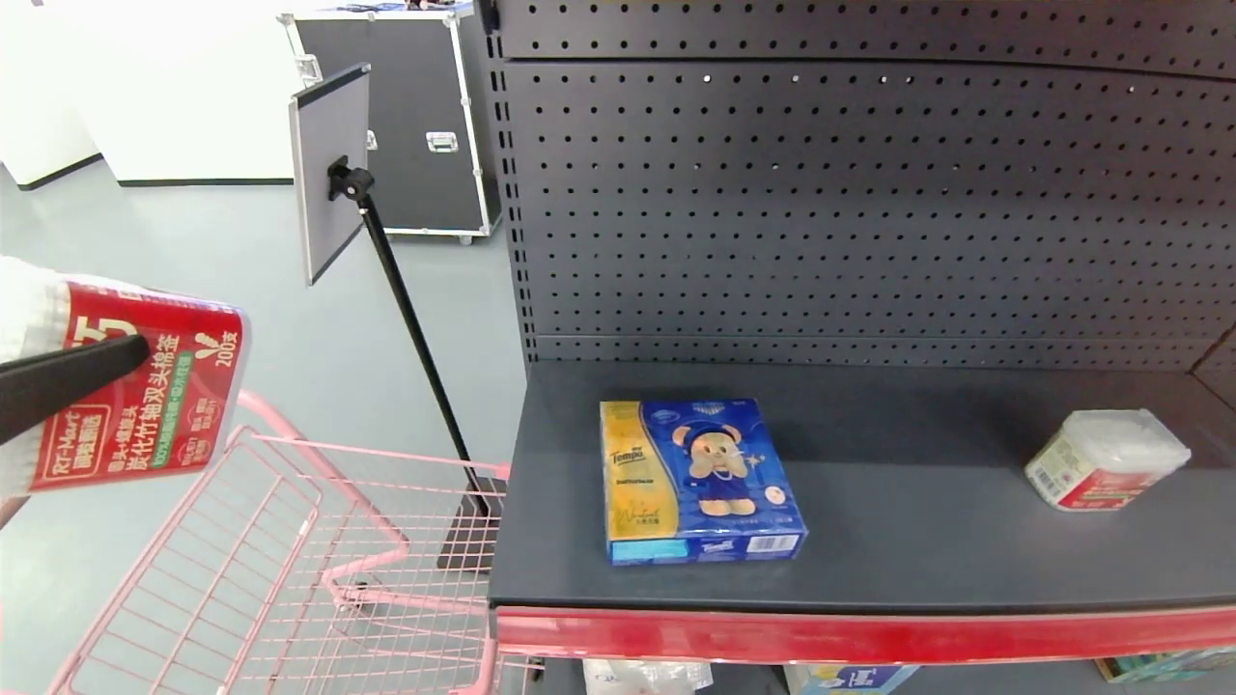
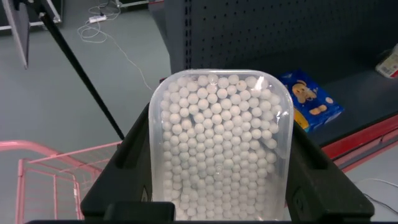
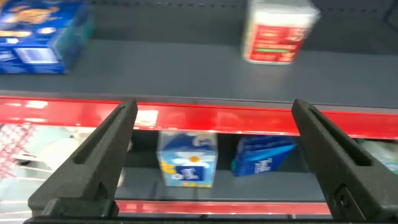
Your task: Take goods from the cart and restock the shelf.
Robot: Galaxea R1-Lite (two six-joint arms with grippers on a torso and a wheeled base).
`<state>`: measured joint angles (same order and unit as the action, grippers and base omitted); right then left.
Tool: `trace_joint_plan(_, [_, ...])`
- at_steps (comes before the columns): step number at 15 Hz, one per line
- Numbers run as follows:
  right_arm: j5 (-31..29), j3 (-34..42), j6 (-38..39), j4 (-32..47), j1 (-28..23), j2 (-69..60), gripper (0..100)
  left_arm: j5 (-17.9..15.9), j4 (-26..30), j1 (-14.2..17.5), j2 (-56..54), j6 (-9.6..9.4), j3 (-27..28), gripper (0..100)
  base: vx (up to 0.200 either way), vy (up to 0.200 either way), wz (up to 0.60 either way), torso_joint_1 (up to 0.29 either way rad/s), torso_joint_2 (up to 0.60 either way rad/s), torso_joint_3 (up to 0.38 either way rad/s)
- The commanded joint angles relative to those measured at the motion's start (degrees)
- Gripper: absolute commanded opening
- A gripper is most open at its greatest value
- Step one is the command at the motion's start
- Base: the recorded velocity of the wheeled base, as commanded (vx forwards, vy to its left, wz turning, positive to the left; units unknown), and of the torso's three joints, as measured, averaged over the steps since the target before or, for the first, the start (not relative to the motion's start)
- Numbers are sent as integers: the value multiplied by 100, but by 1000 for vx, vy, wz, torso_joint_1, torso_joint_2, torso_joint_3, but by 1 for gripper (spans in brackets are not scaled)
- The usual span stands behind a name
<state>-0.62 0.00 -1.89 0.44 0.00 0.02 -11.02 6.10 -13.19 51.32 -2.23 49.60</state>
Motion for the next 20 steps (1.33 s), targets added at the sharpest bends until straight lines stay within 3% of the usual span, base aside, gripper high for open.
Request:
trace_joint_plan(1, [1,0,-4,0,0,6,100,3,6,1,1,3,-21,0,0,-200,0,-2,7,2])
trace_joint_plan(17, [1,0,4,0,0,6,100,-5,-3,-8,9,-14,-100,0,0,-200,0,3,1,3])
trace_joint_plan(20, [1,0,-4,0,0,6,100,-5,-3,-17,27,-120,-109,0,0,-200,0,5,1,-1])
